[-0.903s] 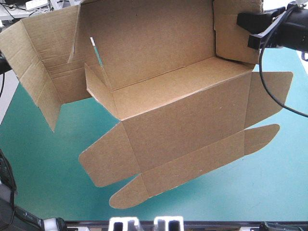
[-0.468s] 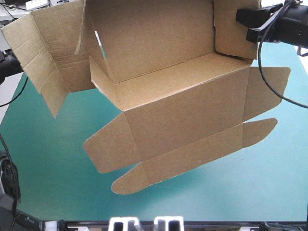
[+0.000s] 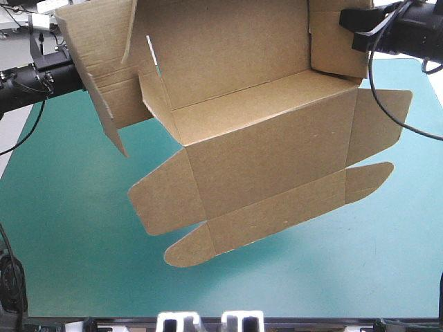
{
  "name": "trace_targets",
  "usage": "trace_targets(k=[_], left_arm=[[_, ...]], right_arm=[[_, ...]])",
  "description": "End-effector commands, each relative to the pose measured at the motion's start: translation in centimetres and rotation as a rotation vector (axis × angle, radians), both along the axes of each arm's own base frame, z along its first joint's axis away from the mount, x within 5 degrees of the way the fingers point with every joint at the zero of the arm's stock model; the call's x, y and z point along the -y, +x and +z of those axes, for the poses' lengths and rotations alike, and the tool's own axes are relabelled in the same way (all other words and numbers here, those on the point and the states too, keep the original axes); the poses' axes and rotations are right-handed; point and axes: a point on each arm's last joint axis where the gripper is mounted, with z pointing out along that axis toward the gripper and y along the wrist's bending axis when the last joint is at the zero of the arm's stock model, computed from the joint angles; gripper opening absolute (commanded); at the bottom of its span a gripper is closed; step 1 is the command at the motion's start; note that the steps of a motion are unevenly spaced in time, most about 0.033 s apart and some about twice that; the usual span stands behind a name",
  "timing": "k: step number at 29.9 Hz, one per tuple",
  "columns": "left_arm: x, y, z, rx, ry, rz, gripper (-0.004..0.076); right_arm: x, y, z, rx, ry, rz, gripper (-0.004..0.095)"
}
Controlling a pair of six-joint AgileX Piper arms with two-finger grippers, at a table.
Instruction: Fold the box
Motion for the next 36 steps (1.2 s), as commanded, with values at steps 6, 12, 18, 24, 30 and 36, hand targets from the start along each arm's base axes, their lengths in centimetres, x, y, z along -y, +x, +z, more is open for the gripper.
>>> trace_targets(k=[6,12,18,24,30,36], left_arm=[[2.6,-4.0,3.9,0.088,-0.095,-0.144,-0.0010],[2.8,-5.1,4.8,0.125,-0.116,-0.154,-0.0010],[3.0,-6.1,5.4,0.140,-0.128,-0.161,-0.0010],[4.3,-6.6,5.5,0.136,-0.114,-0.205,-0.0010],[5.7,-6.9,5.5,0.134,-0.120,-0.259,-0.0010],[6.3,-7.1,5.5,0.131,-0.122,-0.286,-0.0010]], right_arm=[[0.0,-0.7,1.9,0.104,0.081,-0.016,-0.0024],[0.1,0.0,1.5,0.090,0.084,-0.018,-0.0023],[0.3,0.5,1.3,0.086,0.089,-0.024,-0.0024],[0.3,0.9,1.0,0.076,0.092,-0.026,-0.0023],[0.4,1.0,1.1,0.083,0.096,-0.033,-0.0023],[0.4,1.0,1.1,0.083,0.096,-0.033,-0.0023]])
